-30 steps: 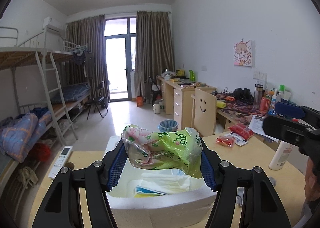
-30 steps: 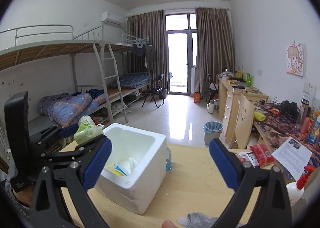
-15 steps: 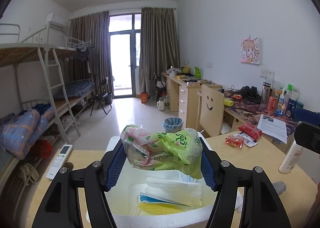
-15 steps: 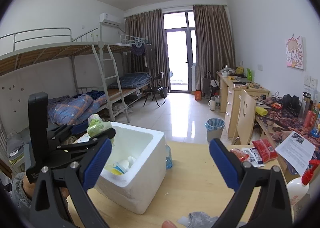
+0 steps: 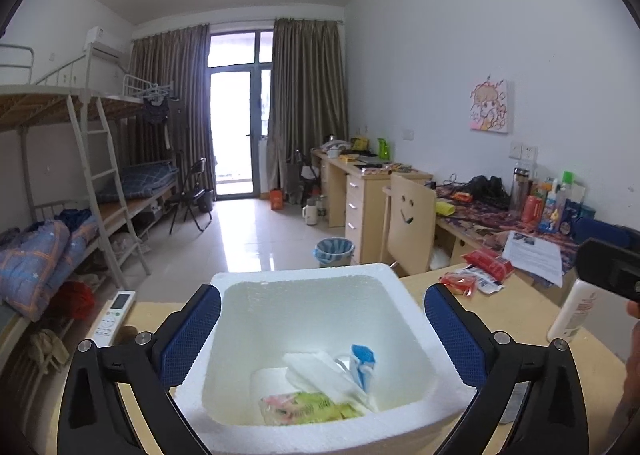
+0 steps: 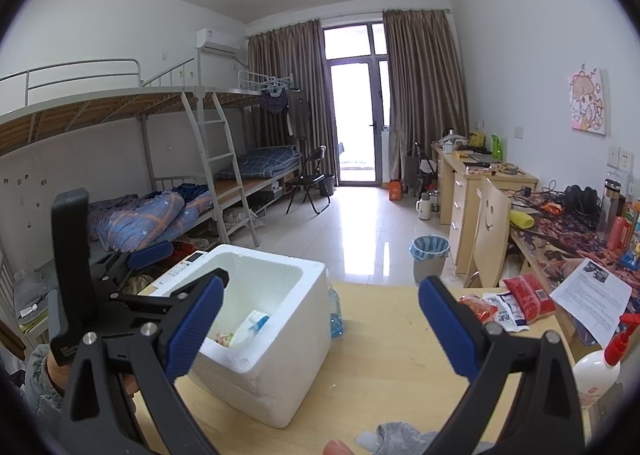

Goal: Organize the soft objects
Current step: 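Withdraw both tools from the box toward the grey sock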

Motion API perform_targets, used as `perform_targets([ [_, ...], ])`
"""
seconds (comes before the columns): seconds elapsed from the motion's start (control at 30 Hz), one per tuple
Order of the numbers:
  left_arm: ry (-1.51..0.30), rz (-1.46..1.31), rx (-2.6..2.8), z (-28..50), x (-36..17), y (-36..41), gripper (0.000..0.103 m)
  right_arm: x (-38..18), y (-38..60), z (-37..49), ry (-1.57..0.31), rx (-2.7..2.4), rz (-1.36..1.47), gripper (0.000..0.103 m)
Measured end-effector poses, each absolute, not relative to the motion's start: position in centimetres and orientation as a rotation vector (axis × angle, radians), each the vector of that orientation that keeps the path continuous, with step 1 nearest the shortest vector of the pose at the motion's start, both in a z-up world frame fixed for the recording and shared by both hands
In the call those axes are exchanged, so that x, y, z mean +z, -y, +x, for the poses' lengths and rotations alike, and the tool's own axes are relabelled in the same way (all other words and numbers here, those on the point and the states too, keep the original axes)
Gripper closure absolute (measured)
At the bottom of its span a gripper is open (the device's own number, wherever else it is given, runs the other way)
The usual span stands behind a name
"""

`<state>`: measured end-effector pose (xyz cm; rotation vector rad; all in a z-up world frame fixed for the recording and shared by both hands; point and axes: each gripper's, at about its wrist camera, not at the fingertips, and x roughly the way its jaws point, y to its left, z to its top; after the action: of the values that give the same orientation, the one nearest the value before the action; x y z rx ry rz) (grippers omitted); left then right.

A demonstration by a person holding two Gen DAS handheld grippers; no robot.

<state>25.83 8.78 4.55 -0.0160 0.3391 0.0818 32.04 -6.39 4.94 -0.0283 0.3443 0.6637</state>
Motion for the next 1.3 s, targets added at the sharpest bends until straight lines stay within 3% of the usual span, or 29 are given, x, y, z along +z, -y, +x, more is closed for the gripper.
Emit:
perform_targets([
  [1.3,-0.172,0.022,0.132,8.8,8.3,-4.5,0.001,5.8,10.9,18.4,-0.227,0.592,0.003,0.003],
])
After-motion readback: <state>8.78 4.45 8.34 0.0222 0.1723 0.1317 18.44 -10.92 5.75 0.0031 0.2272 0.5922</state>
